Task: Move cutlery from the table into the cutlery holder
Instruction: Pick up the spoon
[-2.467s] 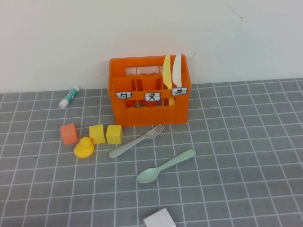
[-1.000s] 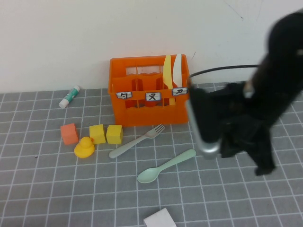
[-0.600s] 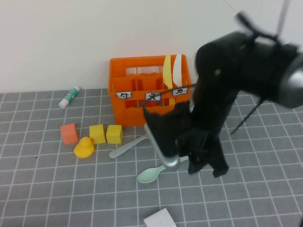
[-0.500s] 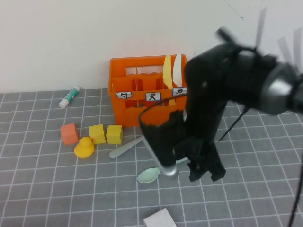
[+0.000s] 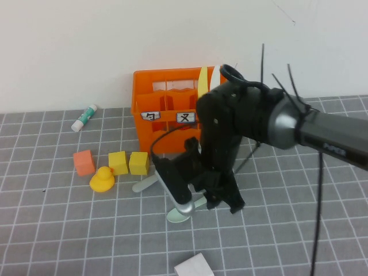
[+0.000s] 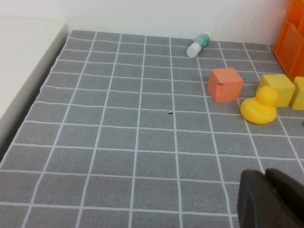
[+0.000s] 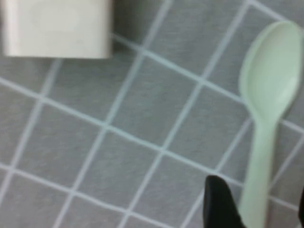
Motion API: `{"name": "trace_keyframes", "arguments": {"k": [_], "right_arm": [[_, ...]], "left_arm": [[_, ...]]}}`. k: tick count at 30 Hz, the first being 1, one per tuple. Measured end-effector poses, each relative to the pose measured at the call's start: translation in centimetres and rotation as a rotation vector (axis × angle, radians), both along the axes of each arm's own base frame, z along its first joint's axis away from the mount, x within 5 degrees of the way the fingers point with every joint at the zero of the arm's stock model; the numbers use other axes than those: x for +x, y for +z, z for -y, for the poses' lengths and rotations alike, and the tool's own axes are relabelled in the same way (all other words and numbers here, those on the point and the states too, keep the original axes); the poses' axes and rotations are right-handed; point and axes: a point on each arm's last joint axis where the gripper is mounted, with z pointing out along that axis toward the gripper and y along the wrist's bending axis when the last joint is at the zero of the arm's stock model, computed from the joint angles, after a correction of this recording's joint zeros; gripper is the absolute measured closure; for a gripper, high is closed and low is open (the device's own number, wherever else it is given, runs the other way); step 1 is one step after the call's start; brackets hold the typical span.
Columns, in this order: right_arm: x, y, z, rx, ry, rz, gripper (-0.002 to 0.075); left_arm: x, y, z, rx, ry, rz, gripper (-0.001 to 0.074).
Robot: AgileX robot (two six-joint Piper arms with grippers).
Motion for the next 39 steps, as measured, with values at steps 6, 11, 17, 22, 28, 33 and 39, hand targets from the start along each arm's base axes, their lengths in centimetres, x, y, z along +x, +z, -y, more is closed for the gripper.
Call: {"name": "trace_keyframes", "arguments": {"k": [6,11,17,22,28,33,39], "right_arm": [[1.6,-0.5,-1.3,-0.023,-0.026,-0.04,0.0389],[2.8,-1.6,-2.2,0.0,-0.048,-0.093,0.0389],[3.6,-2.5,-2.3,0.01,-0.057,-0.108,0.0389],[3.7,-3.2,-2.3,0.003,-0.05,-0.121,0.0389],[3.7,-4.3,-2.3,-0.013,-0.053,-0.14,0.039],[3.7,-5.9,-2.3,-0.031,-0.069,-0.163,0.0391],[3.9,-5.9,-2.3,-0.032,-0.14,-0.157,0.0442]], "left_arm": [[0.0,0.0,0.0,0.0,0.0,0.0,0.0736],[0.0,0.0,0.0,0.002,-0.001,0.0,0.0736],[0.0,0.0,0.0,0.004,-0.001,-0.001,0.0736],[0.0,0.0,0.0,0.004,-0.001,-0.001,0.0736],[0.0,0.0,0.0,0.004,-0.001,-0.001,0.0736],[0.0,0.0,0.0,0.002,-0.001,0.0,0.0736],[0.0,0.0,0.0,0.002,-0.001,0.0,0.0736]]}}
